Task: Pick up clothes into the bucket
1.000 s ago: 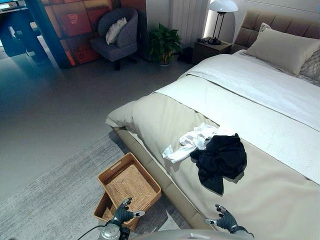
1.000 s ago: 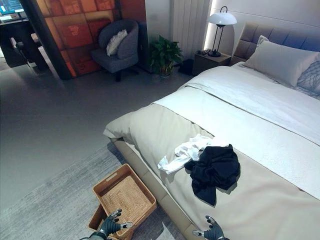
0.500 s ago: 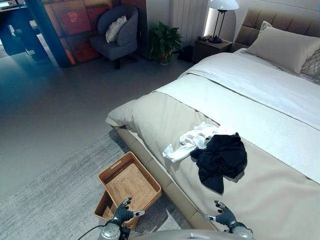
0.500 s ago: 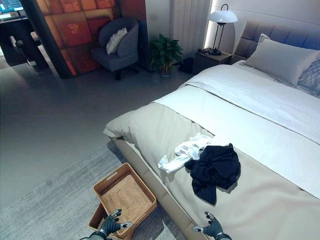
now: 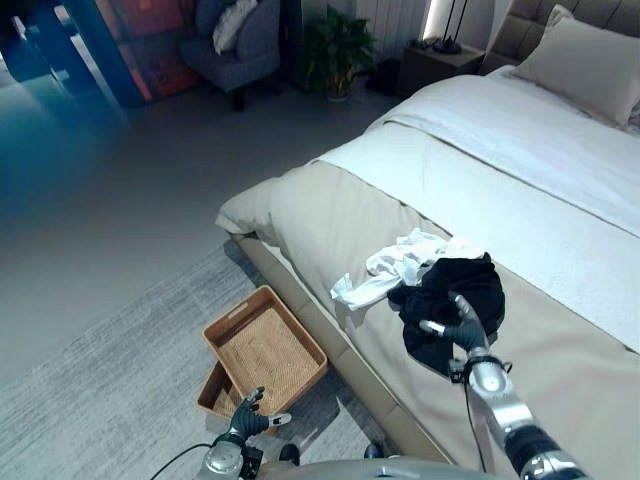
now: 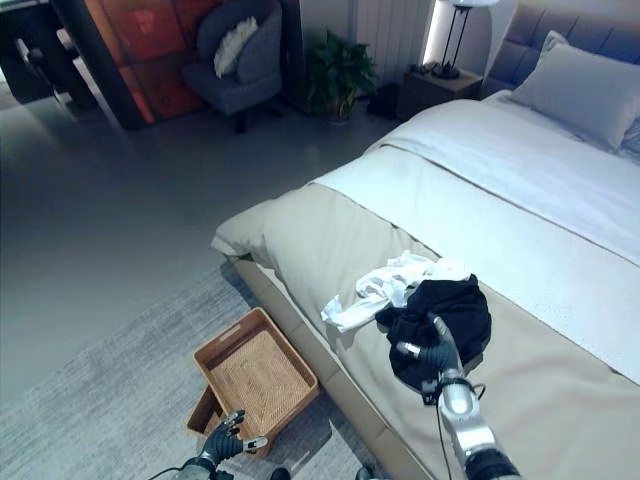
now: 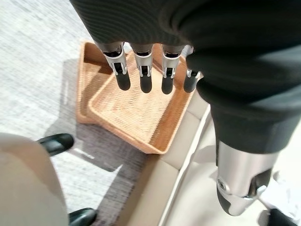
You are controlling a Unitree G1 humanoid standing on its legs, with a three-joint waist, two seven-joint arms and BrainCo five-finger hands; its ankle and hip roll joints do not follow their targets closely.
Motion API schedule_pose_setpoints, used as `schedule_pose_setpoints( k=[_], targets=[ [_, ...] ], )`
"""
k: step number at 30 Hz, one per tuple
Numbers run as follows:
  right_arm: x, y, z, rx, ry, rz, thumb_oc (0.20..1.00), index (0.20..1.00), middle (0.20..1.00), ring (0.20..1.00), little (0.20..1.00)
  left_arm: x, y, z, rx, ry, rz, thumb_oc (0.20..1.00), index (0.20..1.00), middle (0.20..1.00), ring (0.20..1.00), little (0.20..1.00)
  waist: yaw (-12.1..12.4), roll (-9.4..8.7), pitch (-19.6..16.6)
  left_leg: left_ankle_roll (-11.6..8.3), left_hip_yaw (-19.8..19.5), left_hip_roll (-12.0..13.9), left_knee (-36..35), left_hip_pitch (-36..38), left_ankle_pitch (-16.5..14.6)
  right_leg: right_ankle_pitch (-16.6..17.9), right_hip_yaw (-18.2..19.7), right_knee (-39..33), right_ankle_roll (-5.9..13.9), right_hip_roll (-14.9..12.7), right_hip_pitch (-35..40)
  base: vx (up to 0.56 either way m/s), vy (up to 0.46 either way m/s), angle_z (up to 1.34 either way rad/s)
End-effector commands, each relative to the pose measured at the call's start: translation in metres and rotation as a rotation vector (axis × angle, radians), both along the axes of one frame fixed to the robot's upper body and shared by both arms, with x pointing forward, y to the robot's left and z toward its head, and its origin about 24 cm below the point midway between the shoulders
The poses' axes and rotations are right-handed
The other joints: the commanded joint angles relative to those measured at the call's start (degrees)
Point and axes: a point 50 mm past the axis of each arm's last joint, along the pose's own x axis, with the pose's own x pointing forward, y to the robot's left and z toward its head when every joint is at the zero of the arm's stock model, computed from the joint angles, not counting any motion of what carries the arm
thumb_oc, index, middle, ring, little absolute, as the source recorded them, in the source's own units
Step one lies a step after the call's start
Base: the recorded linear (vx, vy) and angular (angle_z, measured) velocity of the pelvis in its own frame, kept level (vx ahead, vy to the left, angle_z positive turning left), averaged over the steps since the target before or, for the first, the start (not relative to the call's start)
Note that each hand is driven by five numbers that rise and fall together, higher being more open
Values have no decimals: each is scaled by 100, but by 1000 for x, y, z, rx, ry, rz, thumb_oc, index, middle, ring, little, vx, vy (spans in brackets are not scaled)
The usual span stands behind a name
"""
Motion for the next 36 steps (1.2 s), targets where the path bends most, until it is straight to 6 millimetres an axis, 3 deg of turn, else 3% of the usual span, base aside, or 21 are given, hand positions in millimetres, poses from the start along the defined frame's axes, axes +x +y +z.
schedule_pose_setpoints(
  k=[1, 4, 12, 24, 29, 36],
  targets=[
    [27, -7, 40, -133, -215, -100, 1000, 1000, 1000, 1000, 1000, 26, -7, 9, 12, -100, 9, 1000, 1000, 1000, 1000, 1000, 11, -256, 206, 88, 17, -183, 228, -260, -35, -5, -275, 407, 339, -366, -237, -47, 14, 9],
    [33, -23, 50, -172, -251, -239, 1000, 1000, 1000, 1000, 1000, 33, -9, 13, 20, -136, 33, 1000, 1000, 1000, 1000, 1000, 26, -194, 367, 114, -44, -209, 278, -411, -24, -49, -310, 601, 323, -406, -434, -42, 15, 4],
    [43, -43, 62, -320, -246, -400, 1000, 1000, 1000, 1000, 1000, 48, -13, 23, -6, -219, 115, 1000, 1000, 1000, 1000, 1000, 45, -54, 870, 217, -74, -382, 1089, -1138, -241, -263, -135, 1493, 229, -580, -1283, -51, 29, 1],
    [55, -74, 77, -419, -133, -497, 1000, 1000, 1000, 1000, 1000, 59, -29, 32, -74, -271, 106, 1000, 1000, 1000, 1000, 1000, 123, 193, 1394, 206, -119, -412, 1427, -1837, -199, -381, -66, 2148, 192, -692, -2118, -37, 0, 0],
    [60, -84, 92, -394, -167, -591, 1000, 1000, 1000, 1000, 1000, 66, -36, 36, -97, -293, 107, 1000, 1000, 1000, 1000, 1000, 115, 330, 1650, 172, -182, -423, 1495, -2164, -126, -456, -132, 2471, 173, -776, -2545, -55, -17, 9],
    [73, -97, 132, -373, -282, -680, 1000, 1000, 1000, 1000, 1000, 82, -46, 50, -170, -365, 139, 1000, 1000, 1000, 1000, 1000, 112, 522, 2061, 150, -261, -486, 1685, -2787, -40, -589, -154, 3042, 147, -917, -3321, -54, -24, 8]
  ],
)
